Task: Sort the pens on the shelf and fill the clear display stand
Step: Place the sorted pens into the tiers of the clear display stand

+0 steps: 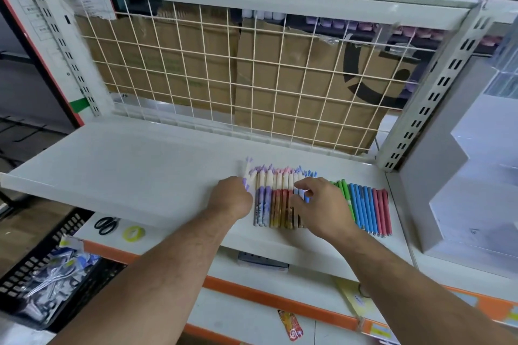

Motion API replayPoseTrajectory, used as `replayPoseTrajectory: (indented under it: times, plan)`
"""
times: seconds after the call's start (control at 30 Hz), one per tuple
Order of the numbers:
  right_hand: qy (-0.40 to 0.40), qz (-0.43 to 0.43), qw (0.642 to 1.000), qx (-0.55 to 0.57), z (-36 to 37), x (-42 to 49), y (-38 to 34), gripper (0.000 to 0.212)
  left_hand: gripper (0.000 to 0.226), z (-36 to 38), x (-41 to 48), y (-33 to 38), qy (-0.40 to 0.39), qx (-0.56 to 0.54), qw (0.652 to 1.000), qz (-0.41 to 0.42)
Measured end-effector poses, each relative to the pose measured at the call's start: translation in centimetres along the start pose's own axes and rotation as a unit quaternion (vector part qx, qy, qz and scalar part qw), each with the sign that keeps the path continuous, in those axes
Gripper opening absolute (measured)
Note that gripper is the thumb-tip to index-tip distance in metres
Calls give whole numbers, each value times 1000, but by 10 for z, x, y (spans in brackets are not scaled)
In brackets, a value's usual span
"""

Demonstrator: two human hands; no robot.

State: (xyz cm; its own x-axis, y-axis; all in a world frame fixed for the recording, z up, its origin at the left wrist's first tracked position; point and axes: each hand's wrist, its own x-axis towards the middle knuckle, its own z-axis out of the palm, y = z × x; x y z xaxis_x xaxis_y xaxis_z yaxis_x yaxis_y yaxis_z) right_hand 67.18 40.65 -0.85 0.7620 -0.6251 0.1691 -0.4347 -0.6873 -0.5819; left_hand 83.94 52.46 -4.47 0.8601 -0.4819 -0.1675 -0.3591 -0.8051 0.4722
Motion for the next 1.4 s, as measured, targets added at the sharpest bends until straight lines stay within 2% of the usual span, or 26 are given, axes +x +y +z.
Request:
replayPoseTrajectory:
  times: [0.07, 0.23, 0.4, 0.47, 0.6, 0.7, 0.8, 0.93, 1.1, 1.17, 1.27, 1.4]
  plan:
    - [1, 2, 1000, 1, 0, 0, 3, 32, 6, 3, 2, -2, -1, 4, 1000, 1]
    - [7, 3, 1000, 1, -1, -2, 6, 30, 41, 8, 12, -5, -10, -19, 1000, -17]
    - [11, 12, 1000, 17, -3, -7, 5, 29, 48, 0, 17, -7, -42, -75, 996, -35]
    - [12, 19, 999, 30, -6, -11, 4, 27, 45, -7, 15, -5, -44, -143, 988, -47]
    - [5, 45, 997, 67, -16, -17, 5, 19, 26, -10, -4, 11, -28, -301, 953, -27]
    - [7, 59, 993, 105, -26, -21, 5, 14, 19, -5, -30, 38, -76, -406, 911, 12]
    - [27, 74, 986, 147, -39, -23, 6, 15, 21, 2, -51, 64, -120, -458, 878, 70]
    - [57, 108, 973, 197, -62, -25, 15, 6, 17, 12, -71, 93, -133, -415, 892, 119]
    - [72, 149, 960, 225, -93, -28, 36, 28, 18, 28, -96, 133, -197, -412, 871, 177]
    - [76, 163, 952, 246, -106, -30, 50, 28, 21, 33, -107, 151, -216, -413, 861, 203]
    - [79, 156, 951, 254, -130, -33, 71, 21, 23, 38, -121, 180, -238, -419, 850, 212]
    - [91, 124, 951, 268, -172, -33, 96, 23, 23, 49, -136, 220, -255, -415, 846, 218]
